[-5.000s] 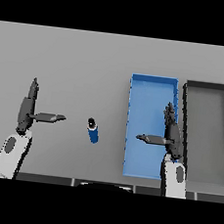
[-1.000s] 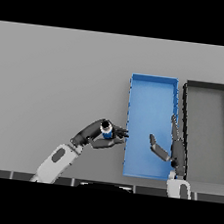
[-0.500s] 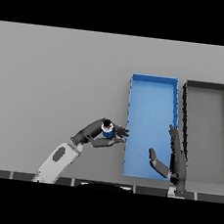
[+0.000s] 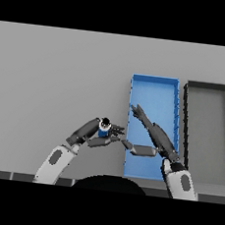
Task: Pick up the blue pipe and place it into the blue bin.
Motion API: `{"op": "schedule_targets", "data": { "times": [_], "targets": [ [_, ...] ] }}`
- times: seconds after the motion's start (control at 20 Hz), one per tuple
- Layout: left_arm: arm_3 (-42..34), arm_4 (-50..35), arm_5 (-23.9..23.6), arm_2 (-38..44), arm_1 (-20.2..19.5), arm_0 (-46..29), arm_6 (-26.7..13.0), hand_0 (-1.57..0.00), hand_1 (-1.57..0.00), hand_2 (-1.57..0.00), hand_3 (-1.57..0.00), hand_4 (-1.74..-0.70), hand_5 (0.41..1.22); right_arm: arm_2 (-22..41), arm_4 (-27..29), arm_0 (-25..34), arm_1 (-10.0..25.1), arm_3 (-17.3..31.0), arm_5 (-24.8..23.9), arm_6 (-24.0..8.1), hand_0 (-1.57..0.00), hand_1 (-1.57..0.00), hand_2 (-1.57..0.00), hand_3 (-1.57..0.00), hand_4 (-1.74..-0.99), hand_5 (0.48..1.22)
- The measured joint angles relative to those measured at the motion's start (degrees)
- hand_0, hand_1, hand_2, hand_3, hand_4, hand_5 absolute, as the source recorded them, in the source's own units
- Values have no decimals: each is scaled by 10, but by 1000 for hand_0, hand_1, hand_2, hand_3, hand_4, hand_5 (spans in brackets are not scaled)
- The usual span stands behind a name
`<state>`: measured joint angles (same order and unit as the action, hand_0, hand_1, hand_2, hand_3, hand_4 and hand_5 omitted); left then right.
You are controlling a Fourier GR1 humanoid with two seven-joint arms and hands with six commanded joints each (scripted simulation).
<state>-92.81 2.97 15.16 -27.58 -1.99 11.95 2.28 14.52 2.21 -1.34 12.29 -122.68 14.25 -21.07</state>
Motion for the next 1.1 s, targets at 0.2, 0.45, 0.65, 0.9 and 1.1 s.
{"op": "schedule_targets", "data": {
  "times": [0.2, 0.45, 0.65, 0.9, 1.1],
  "targets": [
    [3, 4, 12, 4, 6, -8, 6, -1571, -1571, -1571, -1571, -1467, 1221, 48, 3, 65, -17, 10, 19, -41, 1, 0, -43, 1, -1294, 560],
    [7, -3, 31, 20, 16, 2, -4, -1571, -1571, -1571, -1571, -1467, 1221, 71, 22, 159, -36, 30, 34, -65, -3, -10, -59, 1, -1232, 545],
    [10, 3, 44, 27, 21, -6, -11, -1571, -1571, -1571, -1571, -1469, 1221, 72, 31, 224, -40, 51, 41, -104, -23, -32, -83, 1, -1186, 521],
    [10, 29, 48, 36, 25, -12, -12, -1571, -1571, -1571, -1571, -1517, 1221, 73, 41, 277, -56, 101, 59, -121, -323, -362, -377, -242, -1278, 485],
    [-1, 36, 53, 36, 28, -20, -43, -1571, -1571, -1571, -1571, -1645, 1221, 80, 37, 297, -75, 124, 61, -112, -1015, -1015, -1042, -872, -1514, 550]
  ]
}}
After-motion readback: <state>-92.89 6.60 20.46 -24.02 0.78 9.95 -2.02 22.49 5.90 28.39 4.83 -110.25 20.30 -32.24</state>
